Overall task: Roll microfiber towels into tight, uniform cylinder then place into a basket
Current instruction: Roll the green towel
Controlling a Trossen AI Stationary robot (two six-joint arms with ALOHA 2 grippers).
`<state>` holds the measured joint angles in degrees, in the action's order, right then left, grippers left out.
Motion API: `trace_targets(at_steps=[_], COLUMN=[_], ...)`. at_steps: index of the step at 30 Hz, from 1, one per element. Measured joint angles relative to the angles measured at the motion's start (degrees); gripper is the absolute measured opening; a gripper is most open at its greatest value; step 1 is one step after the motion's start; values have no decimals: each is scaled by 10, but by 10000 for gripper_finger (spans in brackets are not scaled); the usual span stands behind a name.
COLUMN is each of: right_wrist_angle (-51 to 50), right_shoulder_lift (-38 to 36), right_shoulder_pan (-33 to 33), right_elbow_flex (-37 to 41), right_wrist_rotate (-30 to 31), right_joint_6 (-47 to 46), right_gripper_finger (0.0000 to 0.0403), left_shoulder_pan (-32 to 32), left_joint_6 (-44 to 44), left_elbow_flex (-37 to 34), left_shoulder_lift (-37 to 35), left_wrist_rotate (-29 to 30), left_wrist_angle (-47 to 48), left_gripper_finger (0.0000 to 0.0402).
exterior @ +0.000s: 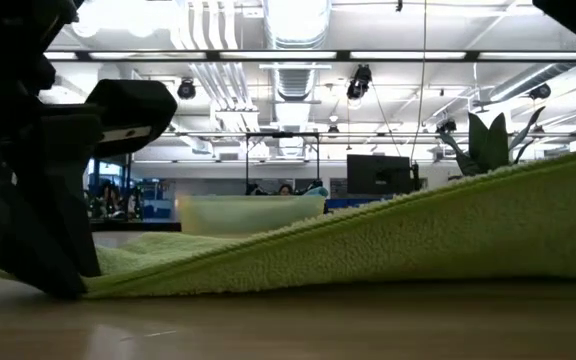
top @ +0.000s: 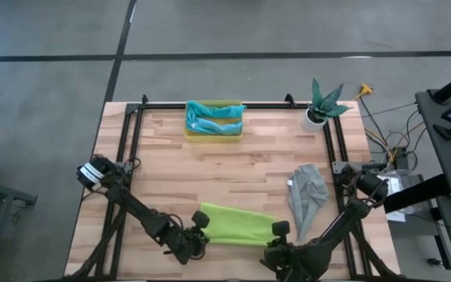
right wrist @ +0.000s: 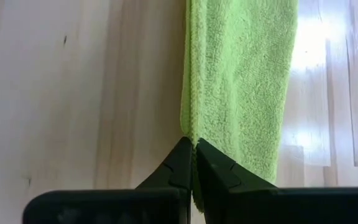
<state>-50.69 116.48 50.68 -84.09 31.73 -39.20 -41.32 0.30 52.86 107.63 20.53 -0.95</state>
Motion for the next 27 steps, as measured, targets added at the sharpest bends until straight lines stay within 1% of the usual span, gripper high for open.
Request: trace_targets(at_steps=[6,8,11,15,18,21,25,27], right_wrist_angle=[-1,-1,-2,-9,-31,-49,-45,-41], right_shoulder_lift=[-1,-1,-1,-2,-2,-2,-2,-2], right_shoulder_pan=[-1,-3,-4,-4,-7,-16,-28,-36], right_elbow_flex=[0,0,0,0,0,8,37,60], right_wrist_rotate=[1,12,41,96,132,133,125,110], right_joint_6=[1,2,-2,-18,-43,-70,-94,-106], right_gripper_finger=[9,9,9,9,9,9,9,9], left_shoulder_pan=[0,0,0,0,0,4,20,28], left_joint_6=[0,0,-1,0,0,0,0,0], left_elbow_flex=[0,0,-2,-2,-2,-2,-10,-18], left_shoulder_lift=[-8,-14,-25,-42,-45,-46,-46,-46], left_wrist_rotate=[-1,-4,-14,-14,25,53,60,60], left_wrist_angle=[0,3,8,11,10,10,3,-1], left_gripper_finger=[2,2,1,1,1,1,1,1])
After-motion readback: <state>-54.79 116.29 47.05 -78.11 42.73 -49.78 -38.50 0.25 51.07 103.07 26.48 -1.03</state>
